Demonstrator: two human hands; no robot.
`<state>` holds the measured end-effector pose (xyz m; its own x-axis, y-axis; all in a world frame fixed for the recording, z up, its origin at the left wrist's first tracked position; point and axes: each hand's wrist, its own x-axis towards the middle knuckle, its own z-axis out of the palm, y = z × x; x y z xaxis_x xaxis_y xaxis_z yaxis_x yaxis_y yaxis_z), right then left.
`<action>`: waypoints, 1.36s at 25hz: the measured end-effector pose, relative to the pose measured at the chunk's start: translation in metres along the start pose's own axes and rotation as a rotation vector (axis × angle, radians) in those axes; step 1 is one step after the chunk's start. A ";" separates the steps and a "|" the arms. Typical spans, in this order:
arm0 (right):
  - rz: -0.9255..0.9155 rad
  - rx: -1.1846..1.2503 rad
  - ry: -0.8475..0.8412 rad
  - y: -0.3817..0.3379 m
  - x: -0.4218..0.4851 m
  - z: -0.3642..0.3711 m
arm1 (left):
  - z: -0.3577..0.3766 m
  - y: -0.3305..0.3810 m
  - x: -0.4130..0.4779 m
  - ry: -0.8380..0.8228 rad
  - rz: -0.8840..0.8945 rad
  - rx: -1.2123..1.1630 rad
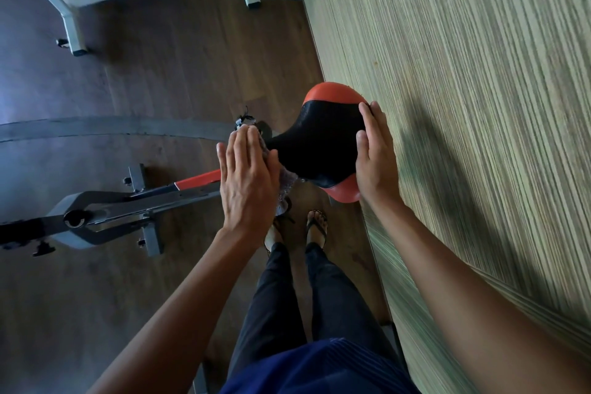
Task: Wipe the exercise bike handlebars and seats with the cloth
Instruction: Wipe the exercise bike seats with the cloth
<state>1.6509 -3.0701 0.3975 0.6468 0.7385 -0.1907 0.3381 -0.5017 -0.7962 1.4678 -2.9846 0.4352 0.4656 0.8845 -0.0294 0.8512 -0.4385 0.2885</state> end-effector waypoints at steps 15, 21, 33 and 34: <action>0.121 0.261 0.101 -0.040 0.002 -0.010 | 0.023 0.072 0.024 -0.115 0.210 -0.233; -0.123 -0.310 0.009 -0.065 -0.013 0.054 | 0.003 -0.013 -0.014 -0.091 0.208 -0.158; -0.105 -0.385 -0.065 -0.050 0.104 0.024 | 0.009 -0.015 -0.014 -0.082 0.444 -0.057; -0.048 -0.348 -0.051 -0.049 0.106 0.018 | 0.009 -0.016 -0.014 -0.074 0.445 -0.062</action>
<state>1.6906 -2.9595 0.4057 0.5930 0.7817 -0.1932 0.5856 -0.5833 -0.5629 1.4502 -2.9916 0.4225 0.8006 0.5977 0.0429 0.5495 -0.7608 0.3453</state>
